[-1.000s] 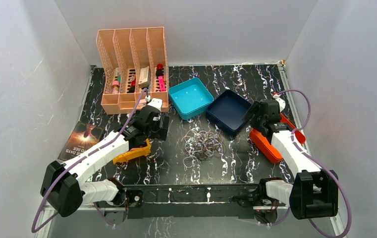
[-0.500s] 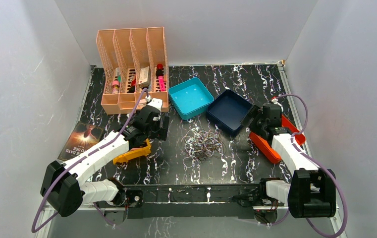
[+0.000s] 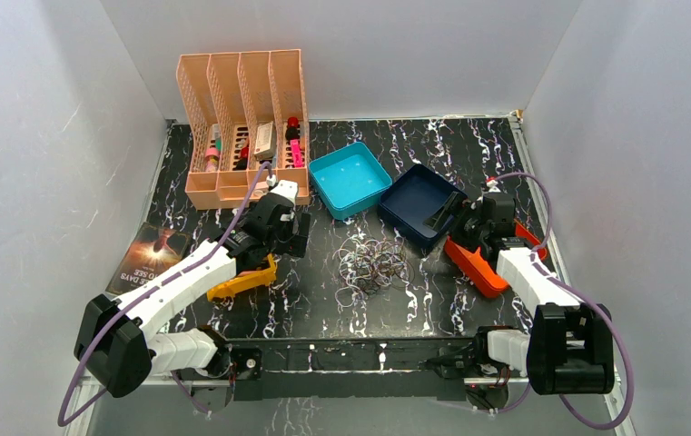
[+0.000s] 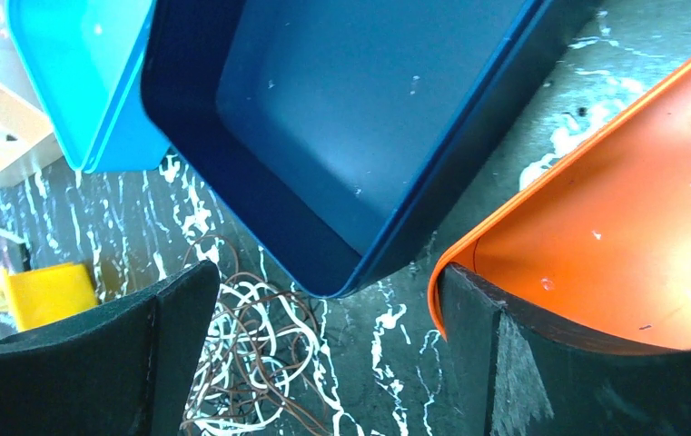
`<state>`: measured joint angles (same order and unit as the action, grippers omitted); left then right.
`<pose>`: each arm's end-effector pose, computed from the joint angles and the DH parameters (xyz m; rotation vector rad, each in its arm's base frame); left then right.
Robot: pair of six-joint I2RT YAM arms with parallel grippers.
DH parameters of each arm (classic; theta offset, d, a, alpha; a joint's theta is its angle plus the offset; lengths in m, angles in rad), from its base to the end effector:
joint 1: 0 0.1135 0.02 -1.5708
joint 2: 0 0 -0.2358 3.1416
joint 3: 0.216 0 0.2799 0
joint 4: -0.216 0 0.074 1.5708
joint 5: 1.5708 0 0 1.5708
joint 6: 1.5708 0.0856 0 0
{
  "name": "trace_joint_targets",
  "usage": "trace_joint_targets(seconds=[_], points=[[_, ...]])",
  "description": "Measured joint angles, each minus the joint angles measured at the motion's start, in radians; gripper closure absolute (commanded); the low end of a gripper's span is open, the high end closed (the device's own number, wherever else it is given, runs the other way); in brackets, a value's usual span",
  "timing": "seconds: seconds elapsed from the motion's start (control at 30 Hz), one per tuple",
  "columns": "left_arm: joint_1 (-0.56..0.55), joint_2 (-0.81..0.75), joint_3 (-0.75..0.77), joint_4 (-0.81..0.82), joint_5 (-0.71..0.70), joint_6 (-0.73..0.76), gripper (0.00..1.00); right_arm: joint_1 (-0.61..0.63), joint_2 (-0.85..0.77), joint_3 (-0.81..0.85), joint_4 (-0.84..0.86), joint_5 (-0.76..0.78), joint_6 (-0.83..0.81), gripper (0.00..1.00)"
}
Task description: Untangle the cables
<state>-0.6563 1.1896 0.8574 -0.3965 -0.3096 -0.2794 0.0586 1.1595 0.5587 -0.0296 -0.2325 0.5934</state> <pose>0.2744 -0.1785 0.1964 0.2678 2.2458 -0.1414 0.3105 0.0380 0.1318 0.4651 2.2025 0.6143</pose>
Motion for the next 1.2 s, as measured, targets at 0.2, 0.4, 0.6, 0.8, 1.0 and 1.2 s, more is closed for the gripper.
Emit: trace_joint_targets(seconds=[0.2,0.4,0.6,0.8,1.0,1.2], points=[[0.0,0.0,0.0,0.0,0.0,0.0,0.1,0.0,0.021,-0.026,0.068,-0.101,0.011,0.02],[0.0,0.0,0.0,0.0,0.0,0.0,0.1,0.0,0.022,-0.043,0.108,-0.167,0.028,0.02],[0.0,0.0,0.0,0.0,0.0,0.0,0.1,0.01,0.027,-0.047,0.13,-0.192,0.04,0.02],[0.0,0.0,0.0,0.0,0.0,0.0,0.1,0.043,0.039,-0.047,0.146,-0.202,0.056,0.02],[0.0,-0.004,0.0,0.0,0.001,-0.001,0.02,0.056,0.001,-0.042,0.094,-0.124,0.037,0.02],[0.003,-0.012,0.0,0.004,0.014,-0.013,0.02,0.057,-0.153,0.003,-0.047,0.089,0.0,0.02]])
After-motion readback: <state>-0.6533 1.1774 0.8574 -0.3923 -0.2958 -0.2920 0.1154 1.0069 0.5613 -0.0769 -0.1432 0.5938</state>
